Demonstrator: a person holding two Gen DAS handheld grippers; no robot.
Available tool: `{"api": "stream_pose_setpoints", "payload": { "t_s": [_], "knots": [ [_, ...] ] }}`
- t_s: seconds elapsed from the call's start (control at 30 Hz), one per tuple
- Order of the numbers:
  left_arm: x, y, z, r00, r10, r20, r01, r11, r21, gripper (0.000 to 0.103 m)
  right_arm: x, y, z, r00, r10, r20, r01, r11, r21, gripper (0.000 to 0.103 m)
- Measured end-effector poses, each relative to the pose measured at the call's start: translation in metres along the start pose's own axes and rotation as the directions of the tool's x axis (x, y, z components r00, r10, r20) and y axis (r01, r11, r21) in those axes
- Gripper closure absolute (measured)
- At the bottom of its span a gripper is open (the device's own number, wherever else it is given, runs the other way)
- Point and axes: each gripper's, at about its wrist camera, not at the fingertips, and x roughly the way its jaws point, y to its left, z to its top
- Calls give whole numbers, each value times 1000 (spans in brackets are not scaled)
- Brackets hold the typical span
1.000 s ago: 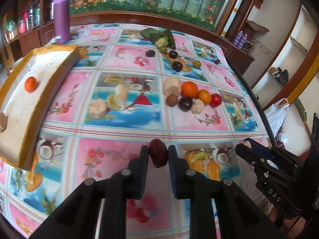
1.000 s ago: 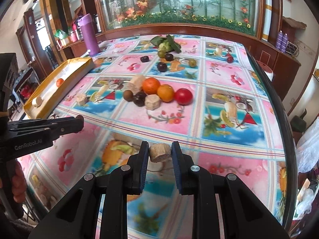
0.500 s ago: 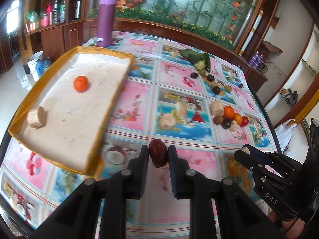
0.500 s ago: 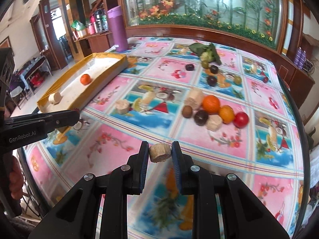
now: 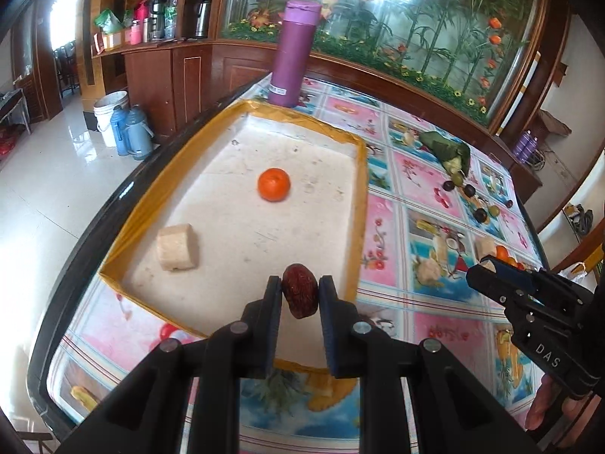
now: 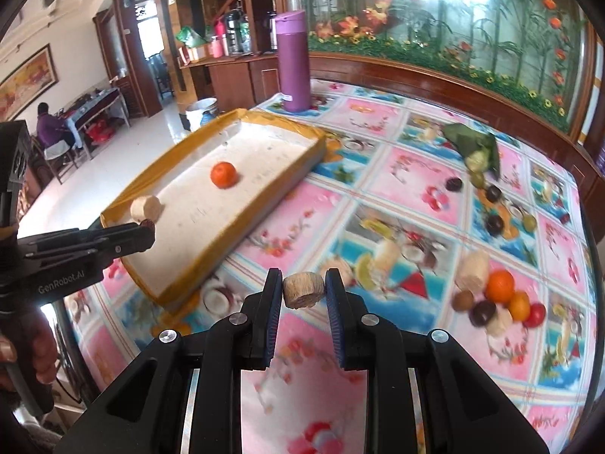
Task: Organize fruits
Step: 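Carry both items over the tray and open both grippers to release them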
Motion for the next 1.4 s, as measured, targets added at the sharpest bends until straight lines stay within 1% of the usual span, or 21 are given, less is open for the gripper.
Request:
{"api": "stream_pose_setpoints", "payload": {
  "t_s": [0.3, 0.43, 0.57, 0.7, 0.83, 1.07, 1.13, 1.23, 1.4],
  "knots": [
    [23, 35, 39, 999, 51, 1, -51, 999, -7, 81, 44, 27, 67, 998, 56, 28, -56, 998, -16, 80],
    [41, 42, 56, 997, 69, -16, -69, 998, -4, 81, 74, 34, 93, 997, 71, 19, -71, 997, -13, 80],
    [60, 46, 67, 996, 82, -40, -82, 997, 1, 81, 107, 38, 109, 997, 78, -9, -78, 997, -13, 80],
    [78, 55, 71, 992, 92, -87, -94, 995, -16, 81, 143, 40, 114, 993, 80, -82, -81, 997, -7, 80],
    [90, 60, 72, 989, 93, -118, -97, 995, -30, 81, 165, 45, 114, 989, 75, -131, -77, 997, -16, 80],
    [104, 64, 72, 982, 104, -159, -109, 994, -24, 81, 178, 51, 116, 985, 71, -160, -78, 996, -41, 80],
    [104, 64, 72, 982, 104, -156, -110, 994, -29, 81, 182, 53, 116, 984, 61, -169, -70, 996, -51, 80],
    [105, 64, 72, 978, 115, -171, -120, 992, -22, 80, 184, 55, 114, 984, 43, -174, -56, 996, -73, 80],
    [102, 65, 69, 977, 128, -172, -134, 991, -24, 77, 180, 56, 113, 985, 25, -169, -40, 996, -85, 79]
  ]
}}
